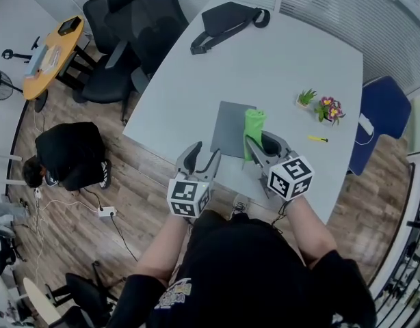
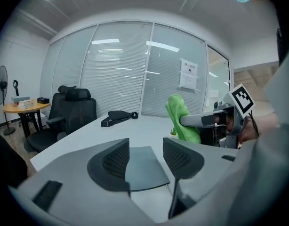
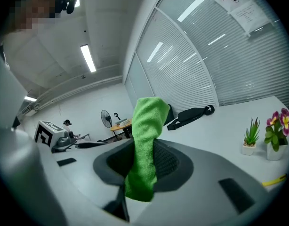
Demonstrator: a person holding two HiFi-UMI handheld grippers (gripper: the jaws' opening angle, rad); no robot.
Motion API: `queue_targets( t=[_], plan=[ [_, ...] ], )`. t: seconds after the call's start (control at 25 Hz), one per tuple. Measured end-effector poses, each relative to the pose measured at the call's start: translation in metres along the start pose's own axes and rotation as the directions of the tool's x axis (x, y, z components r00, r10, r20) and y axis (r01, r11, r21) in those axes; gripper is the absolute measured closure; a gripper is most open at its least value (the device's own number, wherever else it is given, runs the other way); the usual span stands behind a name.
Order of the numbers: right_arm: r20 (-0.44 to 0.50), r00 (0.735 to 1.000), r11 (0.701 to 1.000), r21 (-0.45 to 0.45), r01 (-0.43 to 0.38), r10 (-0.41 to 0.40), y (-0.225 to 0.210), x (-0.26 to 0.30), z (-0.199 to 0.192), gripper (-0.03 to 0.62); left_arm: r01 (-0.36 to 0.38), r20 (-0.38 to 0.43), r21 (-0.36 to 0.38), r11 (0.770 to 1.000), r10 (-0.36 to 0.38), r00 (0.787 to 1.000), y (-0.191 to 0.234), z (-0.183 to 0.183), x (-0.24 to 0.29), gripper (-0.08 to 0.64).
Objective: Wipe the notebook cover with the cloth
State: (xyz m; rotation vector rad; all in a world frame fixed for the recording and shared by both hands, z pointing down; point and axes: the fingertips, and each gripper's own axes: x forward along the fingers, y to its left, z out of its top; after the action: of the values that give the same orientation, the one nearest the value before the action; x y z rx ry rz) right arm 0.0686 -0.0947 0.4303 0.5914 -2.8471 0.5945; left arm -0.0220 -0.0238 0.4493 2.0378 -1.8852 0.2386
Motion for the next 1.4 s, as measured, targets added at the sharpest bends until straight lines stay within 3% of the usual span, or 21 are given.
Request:
queue_targets(
  t=[0.36,0.68,0.92,1.16,1.4],
  plan=[
    [-0.002,0.999,0.998,0.035,0.042,-0.042,-0.026,0.012,0.001,0.482,0.033,-0.062,0.010,0.999,-0.033,0.998,0.014,-0.010,0.039,0.347],
    [-0.028,0.990,0.988,0.061,0.140,-0.138,-0.045,0.049,-0.004,0.482,0.148,-0.148,0.017,0.989,-0.144,0.979,0.041,-0.029,0.081,0.347],
    [-0.077,0.975,0.975,0.066,0.214,-0.208,-0.061,0.084,-0.009,0.482,0.255,-0.230,0.049,0.966,-0.238,0.944,0.060,-0.043,0.119,0.347],
    [-0.153,0.952,0.959,0.054,0.277,-0.266,-0.073,0.114,-0.025,0.482,0.362,-0.319,0.053,0.931,-0.328,0.889,0.069,-0.070,0.151,0.347],
    [-0.251,0.929,0.958,0.016,0.286,-0.273,-0.085,0.153,-0.047,0.482,0.433,-0.382,0.087,0.897,-0.372,0.846,0.083,-0.093,0.177,0.347]
  ],
)
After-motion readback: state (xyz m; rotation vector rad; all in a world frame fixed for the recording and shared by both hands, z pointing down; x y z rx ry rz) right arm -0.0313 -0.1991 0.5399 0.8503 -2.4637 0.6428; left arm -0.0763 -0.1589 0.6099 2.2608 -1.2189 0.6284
